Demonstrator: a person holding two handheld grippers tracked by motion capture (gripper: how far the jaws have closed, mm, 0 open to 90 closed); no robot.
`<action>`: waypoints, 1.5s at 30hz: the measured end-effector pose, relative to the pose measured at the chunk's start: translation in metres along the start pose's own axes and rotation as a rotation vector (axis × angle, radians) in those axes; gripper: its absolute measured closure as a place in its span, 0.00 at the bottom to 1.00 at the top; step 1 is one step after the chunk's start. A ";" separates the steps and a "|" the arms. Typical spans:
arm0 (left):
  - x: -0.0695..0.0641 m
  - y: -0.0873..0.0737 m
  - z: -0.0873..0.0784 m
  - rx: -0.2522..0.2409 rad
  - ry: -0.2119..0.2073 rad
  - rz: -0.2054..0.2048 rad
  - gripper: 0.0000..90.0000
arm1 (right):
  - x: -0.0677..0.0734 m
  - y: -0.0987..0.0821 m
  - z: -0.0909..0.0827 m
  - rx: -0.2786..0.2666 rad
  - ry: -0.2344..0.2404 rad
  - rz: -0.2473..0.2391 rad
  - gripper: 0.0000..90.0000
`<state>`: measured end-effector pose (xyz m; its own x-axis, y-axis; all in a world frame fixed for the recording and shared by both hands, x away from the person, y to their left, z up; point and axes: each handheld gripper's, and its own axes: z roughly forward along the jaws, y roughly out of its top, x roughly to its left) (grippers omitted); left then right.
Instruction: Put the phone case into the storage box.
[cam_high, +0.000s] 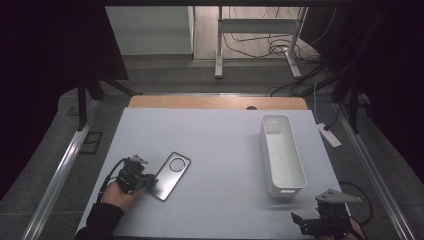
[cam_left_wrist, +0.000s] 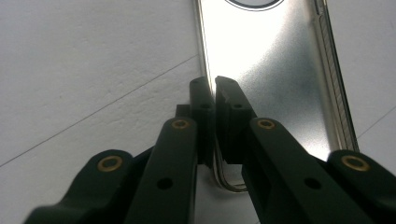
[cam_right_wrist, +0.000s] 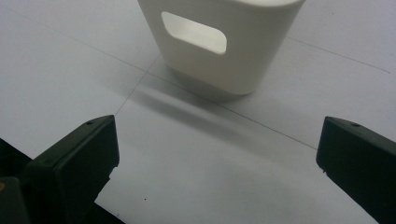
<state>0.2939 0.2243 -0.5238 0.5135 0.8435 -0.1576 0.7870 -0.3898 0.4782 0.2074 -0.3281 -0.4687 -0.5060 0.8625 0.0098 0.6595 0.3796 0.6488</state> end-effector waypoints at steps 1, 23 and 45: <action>0.000 0.000 0.000 0.002 -0.001 -0.001 0.95 | 0.000 0.000 0.000 0.000 0.000 0.000 0.00; -0.005 -0.001 -0.013 -0.105 0.032 0.001 0.99 | -0.001 0.000 -0.002 -0.019 0.017 0.002 0.00; -0.028 -0.013 -0.041 -0.279 -0.004 0.023 0.99 | -0.001 0.005 -0.016 -0.104 0.060 -0.022 0.00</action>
<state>0.2555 0.2213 -0.4905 0.5320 0.8339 -0.1471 0.6506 -0.2913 0.7013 0.2023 -0.3321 -0.4537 -0.5538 0.8318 0.0381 0.5881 0.3583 0.7251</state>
